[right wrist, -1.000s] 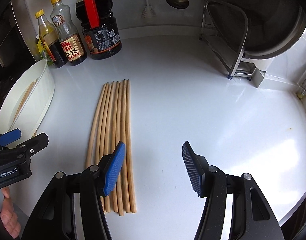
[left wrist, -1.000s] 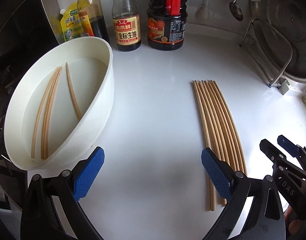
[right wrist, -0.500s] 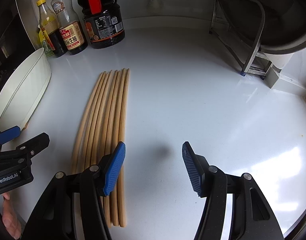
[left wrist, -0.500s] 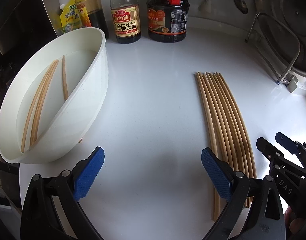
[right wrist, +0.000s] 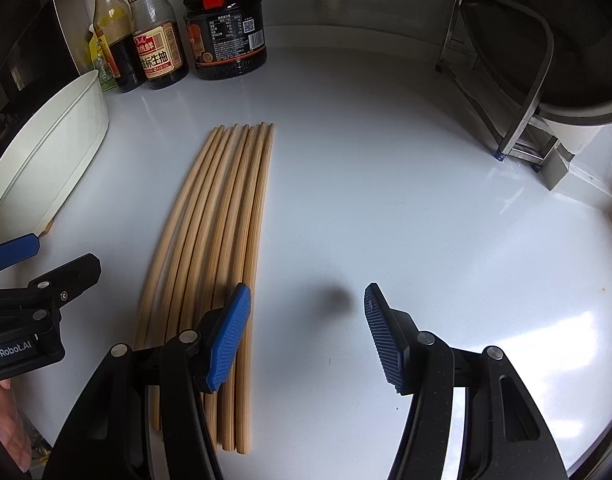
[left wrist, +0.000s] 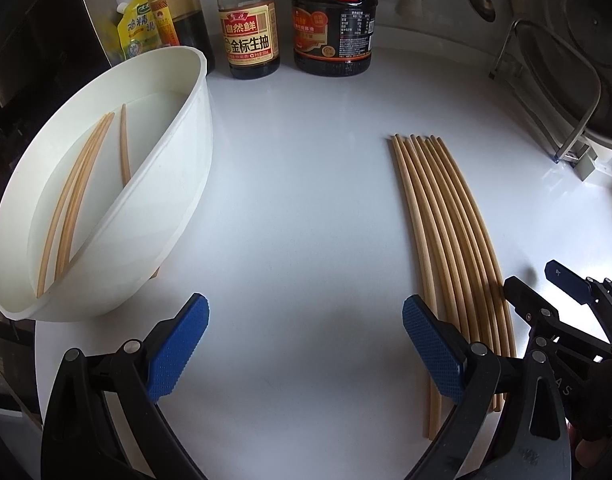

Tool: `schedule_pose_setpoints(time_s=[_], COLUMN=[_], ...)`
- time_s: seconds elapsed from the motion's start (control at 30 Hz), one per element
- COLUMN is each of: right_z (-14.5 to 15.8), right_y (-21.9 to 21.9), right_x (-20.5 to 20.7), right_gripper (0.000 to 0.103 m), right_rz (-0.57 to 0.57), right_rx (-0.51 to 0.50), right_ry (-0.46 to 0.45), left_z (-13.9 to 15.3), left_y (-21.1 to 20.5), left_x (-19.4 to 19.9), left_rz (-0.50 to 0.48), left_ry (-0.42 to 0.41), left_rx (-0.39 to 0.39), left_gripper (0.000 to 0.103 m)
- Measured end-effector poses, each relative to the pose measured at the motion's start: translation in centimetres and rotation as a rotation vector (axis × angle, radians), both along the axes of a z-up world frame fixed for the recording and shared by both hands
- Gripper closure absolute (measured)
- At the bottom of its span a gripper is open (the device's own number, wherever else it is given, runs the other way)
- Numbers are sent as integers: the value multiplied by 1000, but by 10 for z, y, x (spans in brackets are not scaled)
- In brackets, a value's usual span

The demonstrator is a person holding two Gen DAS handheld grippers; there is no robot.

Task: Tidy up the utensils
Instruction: 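Separate one wooden chopstick from the row and close the right tool on it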

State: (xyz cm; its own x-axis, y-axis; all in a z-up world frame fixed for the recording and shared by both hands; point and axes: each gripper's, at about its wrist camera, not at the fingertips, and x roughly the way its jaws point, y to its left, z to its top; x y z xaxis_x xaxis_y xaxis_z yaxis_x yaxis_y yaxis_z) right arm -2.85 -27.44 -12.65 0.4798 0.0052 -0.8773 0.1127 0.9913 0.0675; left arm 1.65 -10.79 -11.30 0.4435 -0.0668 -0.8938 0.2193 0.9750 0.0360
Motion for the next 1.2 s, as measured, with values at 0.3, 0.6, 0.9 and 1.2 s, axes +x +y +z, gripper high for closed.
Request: schedule_pose_setpoints(time_s=[0.3, 0.6, 0.9, 1.2], right_z=[1, -5, -6, -6], right_y=[2, 5, -9, -28], right_x=[0, 4, 3, 3], right_gripper=[46, 46, 46, 46], right_rz=[21, 24, 7, -17], right_rx=[-20, -27, -31, -24], right_ry=[-2, 8, -9, -6], left_z=[-1, -2, -7, -12], left_y=[-1, -4, -16, -31], left_x=[0, 0, -2, -2], left_rz=[6, 6, -11, -40], left_ry=[10, 8, 16, 29], left_rx=[-5, -4, -8, -2], left_gripper=[7, 7, 7, 7])
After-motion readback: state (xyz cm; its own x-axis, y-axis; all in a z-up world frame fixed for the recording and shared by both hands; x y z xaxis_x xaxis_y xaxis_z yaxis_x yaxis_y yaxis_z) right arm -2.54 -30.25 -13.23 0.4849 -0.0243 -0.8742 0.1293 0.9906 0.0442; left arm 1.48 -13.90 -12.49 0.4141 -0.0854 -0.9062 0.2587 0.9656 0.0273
